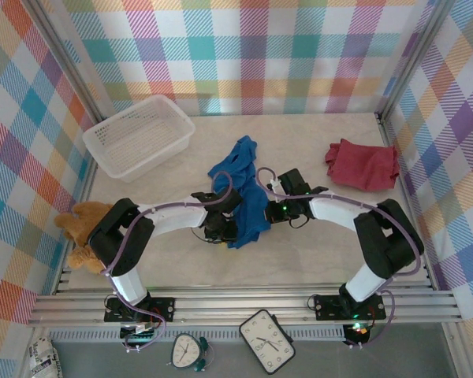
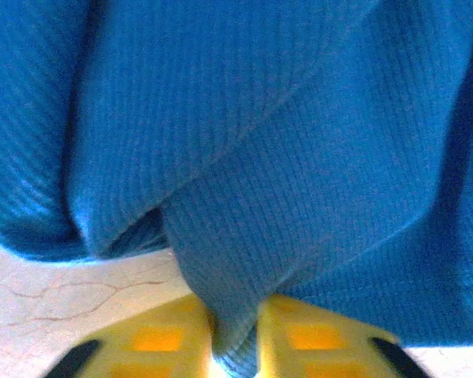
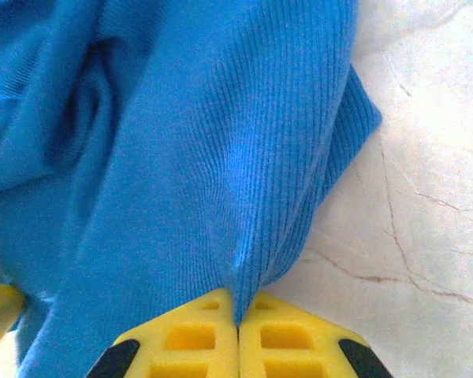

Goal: Fold and stack the tank tops

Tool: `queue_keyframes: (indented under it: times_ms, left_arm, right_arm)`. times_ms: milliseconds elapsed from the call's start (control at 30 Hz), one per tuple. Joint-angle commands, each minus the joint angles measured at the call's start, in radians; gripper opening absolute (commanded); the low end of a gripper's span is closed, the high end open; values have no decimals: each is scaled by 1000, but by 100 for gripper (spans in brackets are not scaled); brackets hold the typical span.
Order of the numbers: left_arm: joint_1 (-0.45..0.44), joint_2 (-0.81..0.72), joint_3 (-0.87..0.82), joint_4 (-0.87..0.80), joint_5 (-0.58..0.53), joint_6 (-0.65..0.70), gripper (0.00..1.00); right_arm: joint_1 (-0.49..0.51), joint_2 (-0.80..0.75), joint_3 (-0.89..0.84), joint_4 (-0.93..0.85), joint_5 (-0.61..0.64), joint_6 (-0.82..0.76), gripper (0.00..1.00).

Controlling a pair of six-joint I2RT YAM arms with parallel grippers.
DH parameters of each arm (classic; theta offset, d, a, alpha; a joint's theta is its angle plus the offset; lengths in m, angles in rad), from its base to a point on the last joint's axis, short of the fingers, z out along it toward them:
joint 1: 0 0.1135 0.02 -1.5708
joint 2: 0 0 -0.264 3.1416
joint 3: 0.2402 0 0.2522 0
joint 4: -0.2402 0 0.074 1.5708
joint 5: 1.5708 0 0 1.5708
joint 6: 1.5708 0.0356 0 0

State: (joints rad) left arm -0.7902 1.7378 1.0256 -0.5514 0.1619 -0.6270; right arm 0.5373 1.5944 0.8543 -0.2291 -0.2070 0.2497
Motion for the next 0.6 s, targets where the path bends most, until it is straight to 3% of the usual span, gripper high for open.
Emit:
queue_keyframes:
  times_ms: [0, 133, 333, 500, 567]
  left_arm:
    - [-18, -31, 73, -58, -55, 42, 8]
    - [-13, -103, 180, -251, -151, 117, 0]
    - [8, -174, 407, -546, -236, 245, 0]
    - [74, -201, 568, -681, -257, 378, 0]
    - [110, -177, 606, -679, -192, 438, 0]
  right_arm:
    - [0, -94, -15, -8, -39, 15, 4]
    - [-2, -217, -7, -26, -28, -5, 3]
    - [-2, -381, 88, -125, -57, -51, 2]
    - [-2, -458, 146, -213, -102, -41, 2]
    - [-1, -462, 155, -243, -102, -28, 3]
